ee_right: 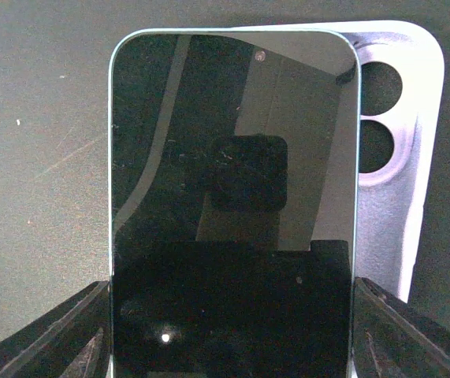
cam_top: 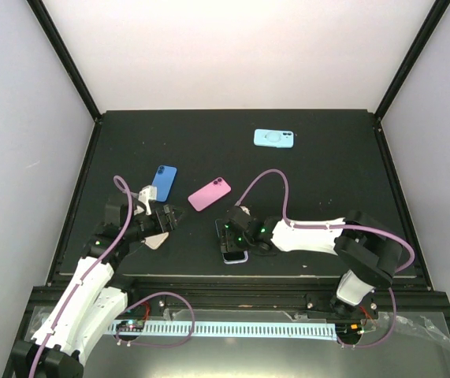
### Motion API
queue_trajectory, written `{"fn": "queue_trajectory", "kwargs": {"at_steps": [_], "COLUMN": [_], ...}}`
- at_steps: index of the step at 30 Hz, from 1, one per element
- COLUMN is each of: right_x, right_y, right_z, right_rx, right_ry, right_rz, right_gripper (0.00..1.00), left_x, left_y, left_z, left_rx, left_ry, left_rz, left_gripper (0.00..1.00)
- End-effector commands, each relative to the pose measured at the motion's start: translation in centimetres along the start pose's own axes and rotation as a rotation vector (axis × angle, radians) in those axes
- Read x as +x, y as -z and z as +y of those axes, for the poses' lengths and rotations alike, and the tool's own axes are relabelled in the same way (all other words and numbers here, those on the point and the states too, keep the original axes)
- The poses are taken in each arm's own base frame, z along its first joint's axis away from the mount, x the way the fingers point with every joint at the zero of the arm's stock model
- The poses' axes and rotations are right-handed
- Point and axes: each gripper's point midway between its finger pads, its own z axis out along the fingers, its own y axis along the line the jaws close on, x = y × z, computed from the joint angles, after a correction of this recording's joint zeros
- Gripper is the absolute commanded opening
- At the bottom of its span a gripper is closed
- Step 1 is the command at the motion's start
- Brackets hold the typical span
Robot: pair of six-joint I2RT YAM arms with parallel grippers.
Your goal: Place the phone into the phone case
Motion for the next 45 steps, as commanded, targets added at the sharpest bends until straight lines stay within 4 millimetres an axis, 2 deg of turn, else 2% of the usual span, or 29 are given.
{"fn": "queue_trajectory", "kwargs": {"at_steps": [1, 10, 18, 24, 29, 33, 41, 45], "right_x": [-0.8, -1.8, -2.3, -2.7, -1.9, -1.1, 0.0, 0.2], "right_y": [0.2, 2.0, 3.2, 3.1, 2.4, 1.9, 0.7, 0.3], "right_z": [-0.2, 0.4, 0.2, -1.3, -2.7, -3.5, -2.8, -2.0], "right_rx": [0.013, -0.008, -0.002, 0.029, 0.033, 0.030, -0.048, -0.089], "right_ry": [-0.002, -0.013, -0.007, -0.007, -0.032, -0.049, -0.063, -0.061], "right_rz": [-0.042, -0.080, -0.108, -0.123, -0.101, -0.078, -0.038, -0.024], "right_gripper": [0.76, 0.82, 0.81, 0.67, 0.55, 0.48, 0.37, 0.31], "left_x": [-0.3, 0.0, 0.2, 1.3, 3.5, 5.2, 7.3, 7.7], "left_y": [0.1, -0.2, -0.5, -1.5, -3.2, -4.7, -6.9, -7.5], "left_z": [-0.7, -0.5, -0.6, -1.0, -0.9, -1.6, -1.3, -0.5], "left_rx": [0.024, 0.018, 0.024, 0.061, 0.090, 0.131, 0.112, 0.076], "left_ry": [-0.013, -0.010, -0.017, -0.008, 0.005, -0.022, -0.035, -0.043], "left_rz": [-0.008, 0.006, 0.018, 0.057, 0.122, 0.216, 0.297, 0.304], "left_gripper": [0.87, 0.87, 0.85, 0.77, 0.73, 0.68, 0.56, 0.49]}}
